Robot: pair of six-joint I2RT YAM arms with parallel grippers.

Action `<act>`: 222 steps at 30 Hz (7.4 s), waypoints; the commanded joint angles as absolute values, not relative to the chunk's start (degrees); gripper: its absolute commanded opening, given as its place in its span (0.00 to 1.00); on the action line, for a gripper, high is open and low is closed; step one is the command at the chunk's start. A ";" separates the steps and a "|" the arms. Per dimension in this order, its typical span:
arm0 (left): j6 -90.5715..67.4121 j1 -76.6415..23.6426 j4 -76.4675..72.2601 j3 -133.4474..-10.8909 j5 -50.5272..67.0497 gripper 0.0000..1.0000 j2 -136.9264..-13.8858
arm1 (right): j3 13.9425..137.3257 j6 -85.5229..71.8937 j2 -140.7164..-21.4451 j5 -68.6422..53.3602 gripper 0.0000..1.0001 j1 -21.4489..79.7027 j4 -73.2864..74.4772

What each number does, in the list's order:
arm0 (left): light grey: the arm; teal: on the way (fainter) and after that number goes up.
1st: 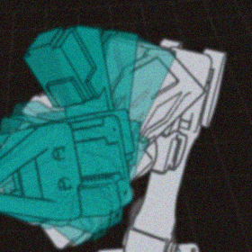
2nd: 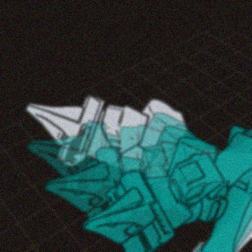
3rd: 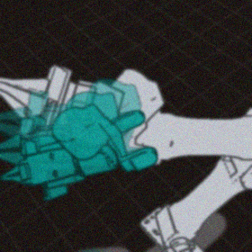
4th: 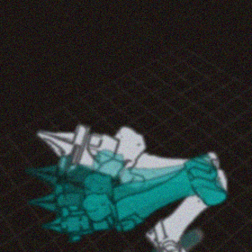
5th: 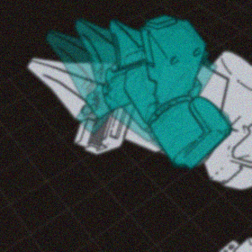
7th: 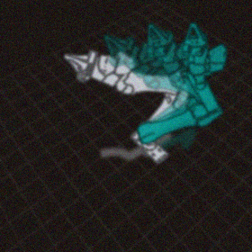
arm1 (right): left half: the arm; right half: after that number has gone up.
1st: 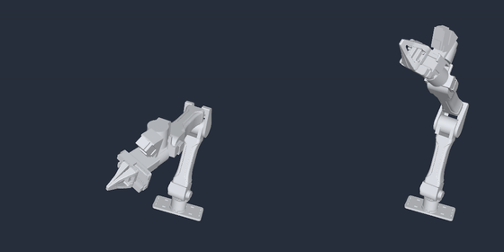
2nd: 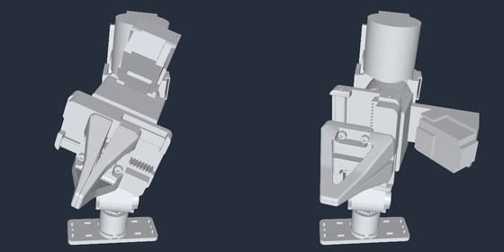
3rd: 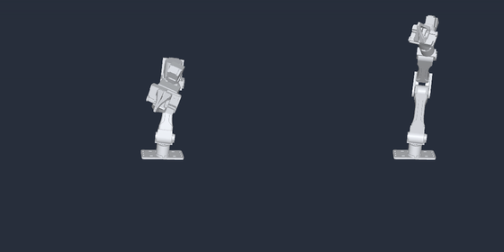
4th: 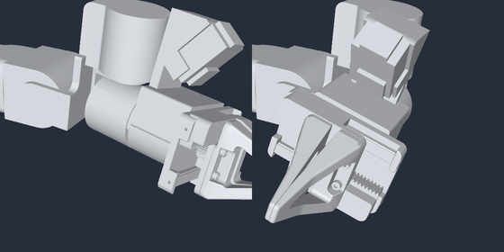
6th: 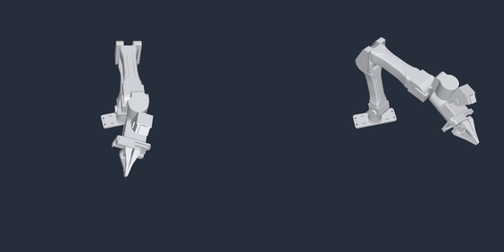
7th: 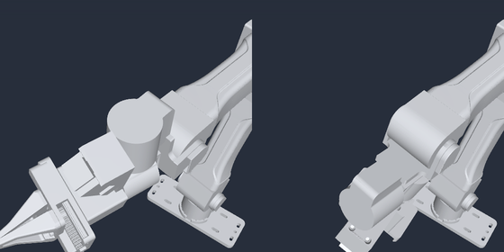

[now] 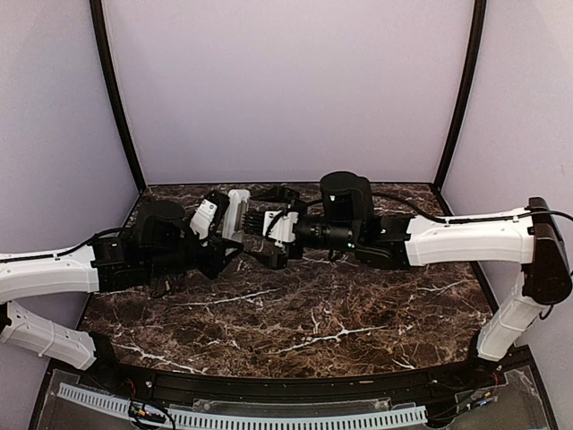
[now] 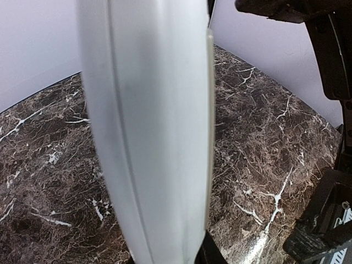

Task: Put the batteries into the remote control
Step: Remove the battery cover from the remote control, then pass from the left arm to the right, then place the remote control without batteries at the center of the board.

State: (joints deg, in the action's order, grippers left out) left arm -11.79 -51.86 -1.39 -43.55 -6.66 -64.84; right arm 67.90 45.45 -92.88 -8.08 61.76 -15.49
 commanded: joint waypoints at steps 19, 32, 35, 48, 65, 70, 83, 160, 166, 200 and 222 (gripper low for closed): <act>-11.42 -51.74 -1.41 -44.96 -5.54 0.00 -62.89 | 74.10 47.97 -96.77 -9.65 0.74 60.62 -13.39; -11.15 -51.77 -2.02 -43.95 -5.60 0.00 -62.46 | 75.62 48.25 -97.59 -10.24 0.81 60.47 -15.03; -11.29 -51.77 -2.15 -43.82 -5.54 0.00 -62.45 | 76.02 48.23 -98.05 -10.39 0.81 60.42 -14.86; -10.68 -51.77 -3.37 -43.03 -4.26 0.00 -60.96 | 76.87 48.37 -100.77 -8.73 0.79 60.32 -12.55; -7.72 -52.21 -1.84 -43.94 -9.26 0.00 -59.99 | 75.40 52.31 -104.43 -8.97 0.77 64.10 -3.52; -7.33 -52.21 -1.91 -43.89 -11.05 0.00 -59.34 | 73.23 49.91 -103.24 -10.66 0.75 64.90 -3.87; -7.04 -52.21 -0.48 -44.53 -16.20 0.00 -59.93 | 68.89 42.09 -101.42 -10.79 0.73 68.65 -8.68; -13.20 -52.29 -13.47 -37.20 -7.07 0.00 -49.03 | 105.19 -13.27 -112.20 16.37 0.52 70.18 -0.82; -13.15 -52.29 -13.01 -37.05 -7.34 0.00 -49.12 | 104.88 -13.01 -112.02 16.98 0.30 70.14 -0.18; -21.32 -52.08 12.45 -44.74 -21.41 0.86 -46.07 | 76.79 -35.03 -105.38 2.69 0.17 50.80 46.33; -19.19 -52.12 16.71 -43.83 -22.34 0.86 -38.49 | 76.05 -35.72 -114.72 0.95 0.36 59.90 49.02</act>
State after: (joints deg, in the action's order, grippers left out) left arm -20.82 -52.03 15.57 -43.57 -22.00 -37.91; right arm 76.84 -35.16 -112.44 2.44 59.31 48.10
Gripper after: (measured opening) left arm 0.855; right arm 0.486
